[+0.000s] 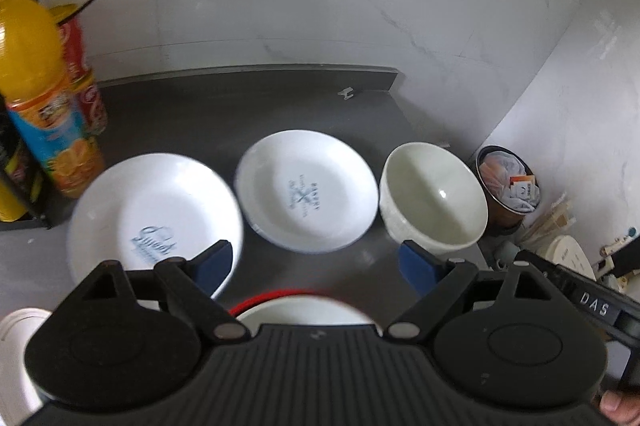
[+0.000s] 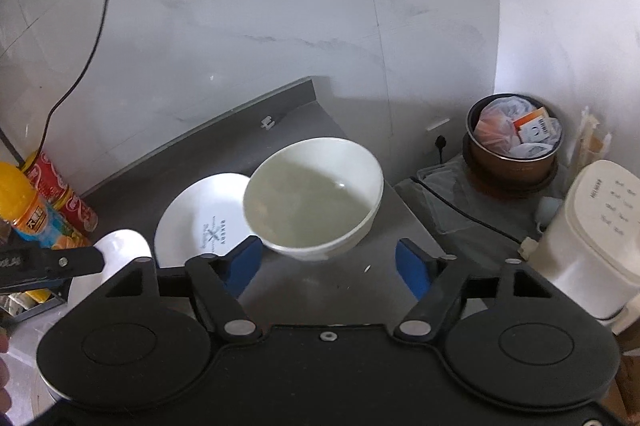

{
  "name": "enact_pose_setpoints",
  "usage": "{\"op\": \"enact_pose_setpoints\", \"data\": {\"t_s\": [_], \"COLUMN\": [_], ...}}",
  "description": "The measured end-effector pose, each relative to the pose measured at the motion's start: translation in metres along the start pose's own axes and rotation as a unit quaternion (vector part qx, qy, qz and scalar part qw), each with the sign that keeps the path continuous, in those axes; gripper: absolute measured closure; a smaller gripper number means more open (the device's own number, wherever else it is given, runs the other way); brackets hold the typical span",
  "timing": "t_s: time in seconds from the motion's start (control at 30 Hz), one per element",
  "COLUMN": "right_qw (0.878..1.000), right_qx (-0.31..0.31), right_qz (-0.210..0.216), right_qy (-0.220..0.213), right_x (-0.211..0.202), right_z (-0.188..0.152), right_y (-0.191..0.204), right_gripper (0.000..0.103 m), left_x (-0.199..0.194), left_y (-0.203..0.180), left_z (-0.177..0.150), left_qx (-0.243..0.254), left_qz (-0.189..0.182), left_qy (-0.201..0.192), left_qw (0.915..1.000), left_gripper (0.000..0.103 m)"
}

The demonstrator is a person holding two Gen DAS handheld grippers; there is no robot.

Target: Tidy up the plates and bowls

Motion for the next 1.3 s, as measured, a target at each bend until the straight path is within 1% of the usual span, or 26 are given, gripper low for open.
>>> {"op": "enact_pose_setpoints", "data": {"t_s": [0.1,0.2,0.27,0.33,0.37,0.43,0.47,0.53,0.67,0.73,0.77,0.83,0.93,1.13,1.2,1.27,1.3], "right_qw": [1.0,0.999,0.999,0.998,0.998,0.997,0.997,0.996,0.995,0.995,0.994,0.994,0.993,0.994,0.993,0.993,0.993], "right_qx": [-0.004,-0.008,-0.01,-0.008,-0.009,-0.01,-0.011,-0.014,-0.014,-0.011,-0.011,-0.011,-0.014,-0.013,-0.014,-0.016,-0.017], "right_qz": [0.015,0.027,0.037,0.047,0.051,0.055,0.057,0.063,0.067,0.07,0.071,0.071,0.07,0.062,0.06,0.055,0.055], "right_qy": [0.01,0.022,0.03,0.038,0.041,0.047,0.051,0.057,0.068,0.076,0.08,0.085,0.09,0.094,0.095,0.099,0.101], "right_x": [0.018,0.036,0.047,0.058,0.063,0.072,0.077,0.086,0.102,0.11,0.113,0.119,0.126,0.136,0.139,0.143,0.145], "right_z": [0.009,0.017,0.021,0.026,0.027,0.031,0.032,0.033,0.035,0.035,0.034,0.033,0.033,0.036,0.035,0.034,0.033], "right_y": [-0.01,-0.018,-0.022,-0.025,-0.026,-0.027,-0.027,-0.027,-0.028,-0.029,-0.029,-0.028,-0.026,-0.027,-0.027,-0.027,-0.026], "right_gripper": [0.04,0.045,0.05,0.055,0.056,0.058,0.059,0.063,0.064,0.069,0.069,0.071,0.073,0.074,0.074,0.076,0.078], "left_x": [0.022,0.042,0.056,0.069,0.075,0.087,0.092,0.103,0.124,0.133,0.138,0.148,0.159,0.178,0.183,0.186,0.188], "left_y": [-0.016,-0.028,-0.036,-0.041,-0.044,-0.047,-0.048,-0.049,-0.053,-0.053,-0.053,-0.052,-0.05,-0.046,-0.045,-0.045,-0.044], "left_z": [0.003,0.005,0.007,0.011,0.012,0.015,0.015,0.018,0.021,0.021,0.02,0.02,0.02,0.019,0.018,0.016,0.015], "left_qx": [-0.011,-0.02,-0.023,-0.028,-0.032,-0.039,-0.043,-0.053,-0.058,-0.064,-0.066,-0.068,-0.072,-0.081,-0.08,-0.082,-0.084], "left_qz": [0.003,0.007,0.009,0.013,0.013,0.016,0.018,0.019,0.022,0.024,0.024,0.027,0.027,0.031,0.031,0.033,0.032], "left_qy": [0.001,0.005,0.007,0.014,0.016,0.019,0.02,0.021,0.03,0.038,0.042,0.049,0.054,0.065,0.069,0.073,0.074], "left_qw": [0.9999,0.9998,0.9997,0.9994,0.9993,0.9989,0.9987,0.9982,0.9976,0.997,0.9966,0.9961,0.9956,0.9941,0.9939,0.9934,0.9932], "left_gripper": [0.017,0.02,0.025,0.033,0.035,0.043,0.045,0.05,0.057,0.066,0.071,0.076,0.077,0.081,0.083,0.09,0.091]}}
Point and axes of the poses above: each gripper's, at about its wrist camera, not at the fingertips, and x roughly the way its jaws point, y to its left, z to its top, the point moved 5 cm from there along x, roughly the way its jaws point, and after that the axes turned 11 degrees about -z, right-handed, at the moved point
